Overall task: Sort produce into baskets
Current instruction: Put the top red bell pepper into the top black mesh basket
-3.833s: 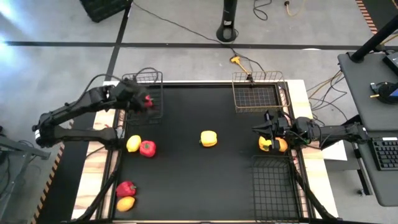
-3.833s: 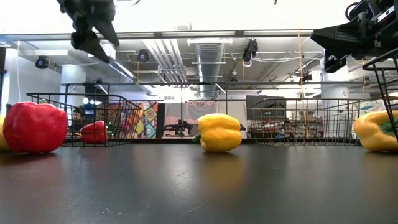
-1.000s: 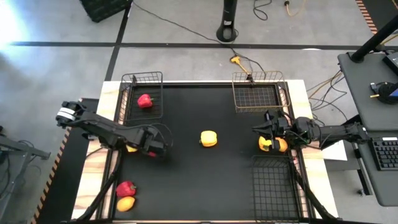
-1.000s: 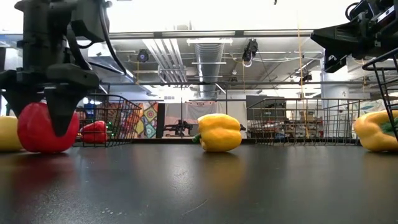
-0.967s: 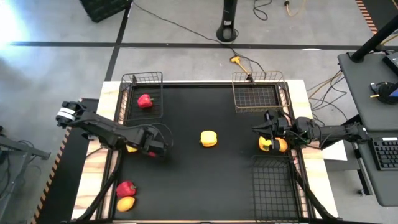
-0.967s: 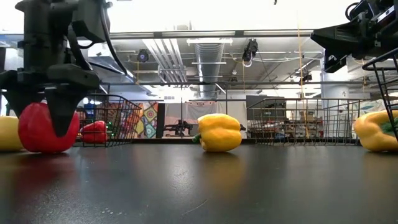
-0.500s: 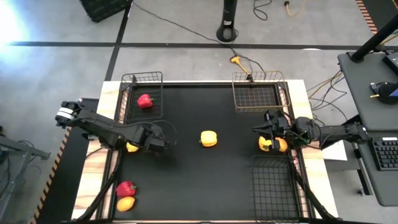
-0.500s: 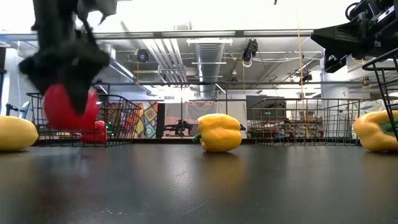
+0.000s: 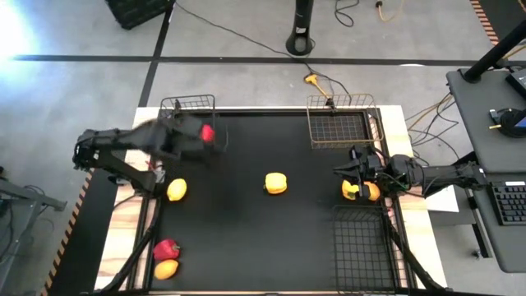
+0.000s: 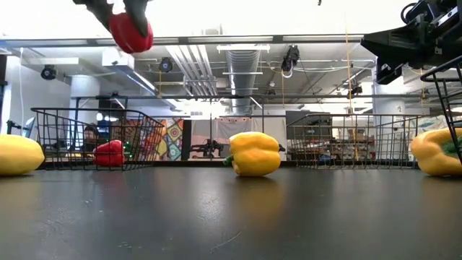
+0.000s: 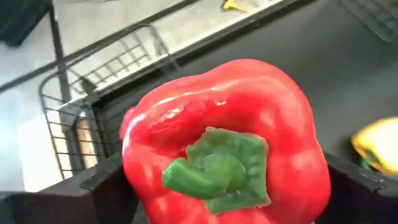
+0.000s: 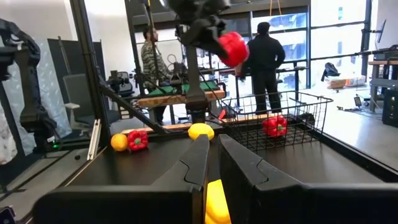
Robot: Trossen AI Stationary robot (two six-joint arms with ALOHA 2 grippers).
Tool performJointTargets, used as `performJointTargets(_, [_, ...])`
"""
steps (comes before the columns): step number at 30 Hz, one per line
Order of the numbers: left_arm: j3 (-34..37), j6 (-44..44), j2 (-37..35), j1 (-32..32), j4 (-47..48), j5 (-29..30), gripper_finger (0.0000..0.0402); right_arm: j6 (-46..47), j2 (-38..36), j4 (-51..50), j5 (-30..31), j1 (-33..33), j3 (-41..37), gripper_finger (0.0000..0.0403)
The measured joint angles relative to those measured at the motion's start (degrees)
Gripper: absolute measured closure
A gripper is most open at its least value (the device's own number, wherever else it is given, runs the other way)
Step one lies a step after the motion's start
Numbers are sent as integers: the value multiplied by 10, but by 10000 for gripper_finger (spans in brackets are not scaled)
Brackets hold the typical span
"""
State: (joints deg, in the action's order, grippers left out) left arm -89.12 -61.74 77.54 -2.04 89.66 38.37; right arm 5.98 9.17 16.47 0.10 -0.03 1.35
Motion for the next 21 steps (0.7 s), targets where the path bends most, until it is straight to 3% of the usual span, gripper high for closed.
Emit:
performJointTargets(5, [29, 73, -9, 151, -16, -73, 58, 0, 0, 0, 0, 0, 0, 374])
performJointTargets(10, [112, 133, -12, 273, -72, -137, 58, 0, 0, 0, 0, 0, 0, 374])
performJointTargets(15, [216, 175, -16, 341, -180, -206, 58, 0, 0, 0, 0, 0, 0, 374])
performJointTargets(21, [313, 192, -16, 394, -245, -230, 58, 0, 0, 0, 0, 0, 0, 374])
